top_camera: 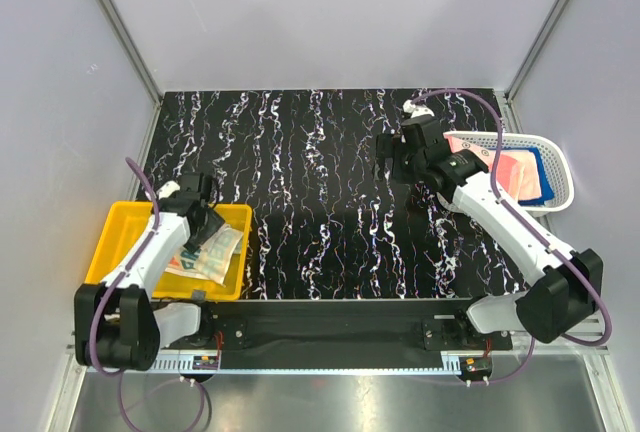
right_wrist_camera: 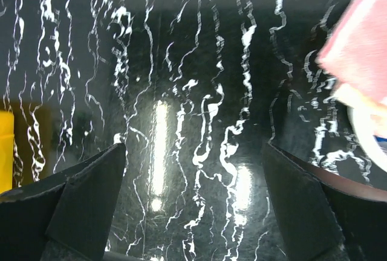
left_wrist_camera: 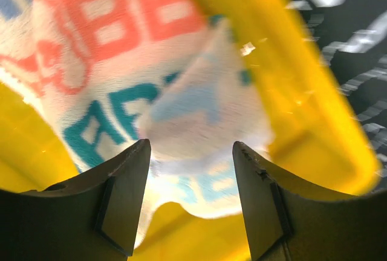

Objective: Fold and stack the towels
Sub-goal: Grab crumpled towel

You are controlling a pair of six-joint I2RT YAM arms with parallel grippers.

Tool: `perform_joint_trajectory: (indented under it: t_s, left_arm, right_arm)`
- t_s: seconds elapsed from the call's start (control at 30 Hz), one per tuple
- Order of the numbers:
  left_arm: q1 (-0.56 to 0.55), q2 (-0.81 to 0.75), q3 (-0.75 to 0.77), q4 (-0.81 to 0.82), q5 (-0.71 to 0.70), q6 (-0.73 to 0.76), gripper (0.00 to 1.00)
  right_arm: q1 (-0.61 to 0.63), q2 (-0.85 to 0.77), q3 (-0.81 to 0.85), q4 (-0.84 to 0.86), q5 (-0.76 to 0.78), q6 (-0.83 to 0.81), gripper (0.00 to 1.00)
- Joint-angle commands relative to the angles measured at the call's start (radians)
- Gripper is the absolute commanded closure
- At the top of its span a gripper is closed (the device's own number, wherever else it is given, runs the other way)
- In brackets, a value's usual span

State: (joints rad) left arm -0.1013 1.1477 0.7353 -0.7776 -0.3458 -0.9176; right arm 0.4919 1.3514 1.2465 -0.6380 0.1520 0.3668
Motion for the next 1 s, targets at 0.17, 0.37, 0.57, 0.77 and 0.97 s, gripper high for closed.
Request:
perform_joint_trajectory:
  t_s: [0.17, 0.37, 0.57, 0.77, 0.97]
  left_arm:
    - [0.035, 0.080, -0.037, 0.070, -0.009, -0.069, 0.51]
    - [0.035, 0.040, 0.007, 0.021, -0.048, -0.044, 0.65]
    - [0.034, -0.052, 0.061, -0.040, -0.062, 0.017, 0.97]
    - [0.035, -0.144, 0.139, -0.092, -0.070, 0.071, 1.00]
    - [0.034, -0.252, 0.245, -0.121, -0.068, 0.140, 1.00]
  right_arm:
    - [0.011, -0.011, -0.033, 0.092, -0.035, -0.019, 0.00]
    - [0.011, -0.018, -0.039, 0.100, -0.052, -0.020, 0.00]
    - [0.011, -0.015, -0.035, 0.107, -0.055, -0.020, 0.00]
    - [0.011, 0.005, -0.018, 0.106, -0.048, -0.020, 0.00]
    - [0.011, 0.020, -0.004, 0.109, -0.061, -0.003, 0.00]
